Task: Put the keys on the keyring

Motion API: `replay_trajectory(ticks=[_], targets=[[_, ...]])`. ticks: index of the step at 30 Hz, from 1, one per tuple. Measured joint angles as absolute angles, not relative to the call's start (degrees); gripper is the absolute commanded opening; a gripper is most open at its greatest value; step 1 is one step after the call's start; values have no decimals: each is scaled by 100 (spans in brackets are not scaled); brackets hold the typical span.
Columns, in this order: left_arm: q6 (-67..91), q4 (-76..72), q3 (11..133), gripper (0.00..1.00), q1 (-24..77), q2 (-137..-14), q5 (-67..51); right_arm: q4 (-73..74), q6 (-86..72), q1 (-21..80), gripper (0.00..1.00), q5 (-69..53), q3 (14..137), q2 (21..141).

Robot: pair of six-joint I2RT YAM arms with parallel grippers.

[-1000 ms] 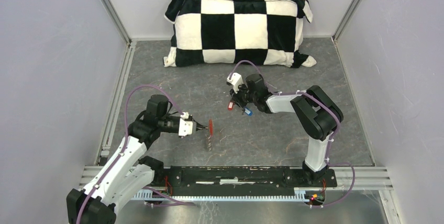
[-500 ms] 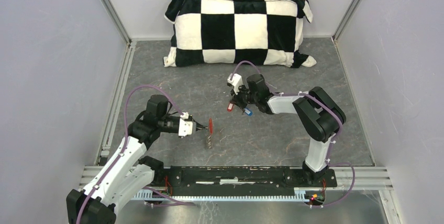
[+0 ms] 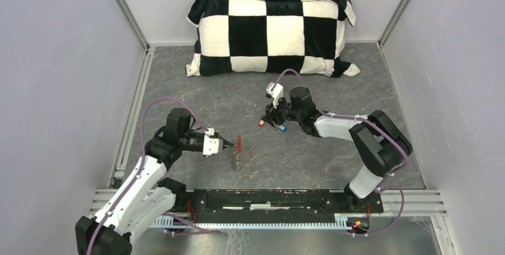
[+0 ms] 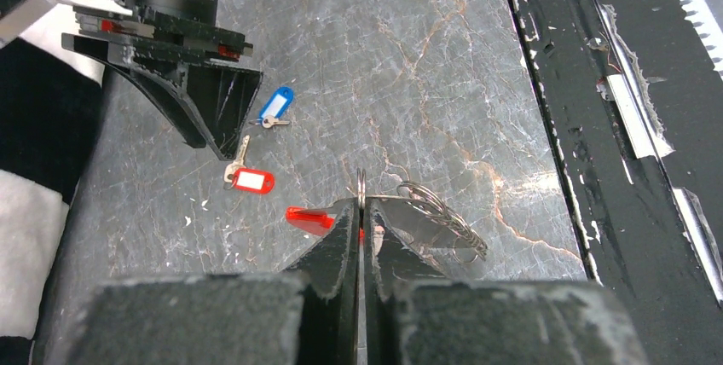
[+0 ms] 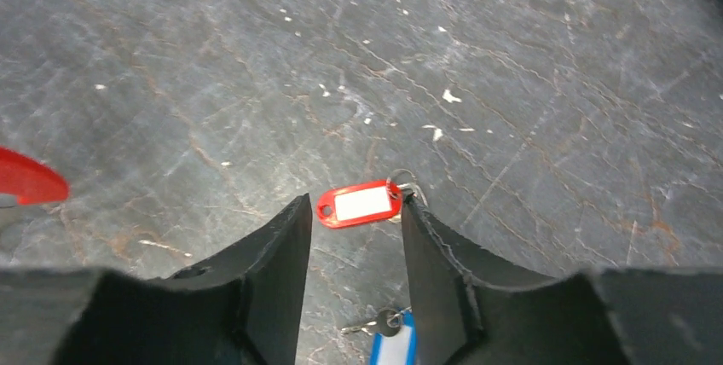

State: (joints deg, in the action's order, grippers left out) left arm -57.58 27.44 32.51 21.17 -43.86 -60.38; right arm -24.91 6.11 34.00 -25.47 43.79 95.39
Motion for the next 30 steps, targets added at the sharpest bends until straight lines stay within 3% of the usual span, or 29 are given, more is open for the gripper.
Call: replay_trajectory(ticks=[3,6,12,18,25,28,29,30], targets=[[-5758,2746,3251,2,2117,-4386,-6038,-2429,552,3402,73,-2298,4473,9699],[-5758,2753,3251,2,2117,-4386,-6036,-2399,572,3428,71,-2093,4681,9990],[-5758,2779,3256,2,2117,-4386,-6025,-2248,674,3474,49,-1890,4980,10547],[-5758,2783,3288,2,2117,-4386,-6016,-2193,742,3498,35,-1938,4980,10604],[-5758,2818,3328,2,2117,-4412,-6016,-2180,823,3629,1,-2099,4995,10687],[-5756,2825,3328,2,2117,-4412,-6016,-2233,825,3684,1,-2290,4995,10691],[-5758,2825,3328,2,2117,-4410,-6016,-2241,823,3699,9,-2357,4991,10689],[-5758,2825,3328,2,2117,-4407,-6016,-2244,819,3704,25,-2405,4984,10683]])
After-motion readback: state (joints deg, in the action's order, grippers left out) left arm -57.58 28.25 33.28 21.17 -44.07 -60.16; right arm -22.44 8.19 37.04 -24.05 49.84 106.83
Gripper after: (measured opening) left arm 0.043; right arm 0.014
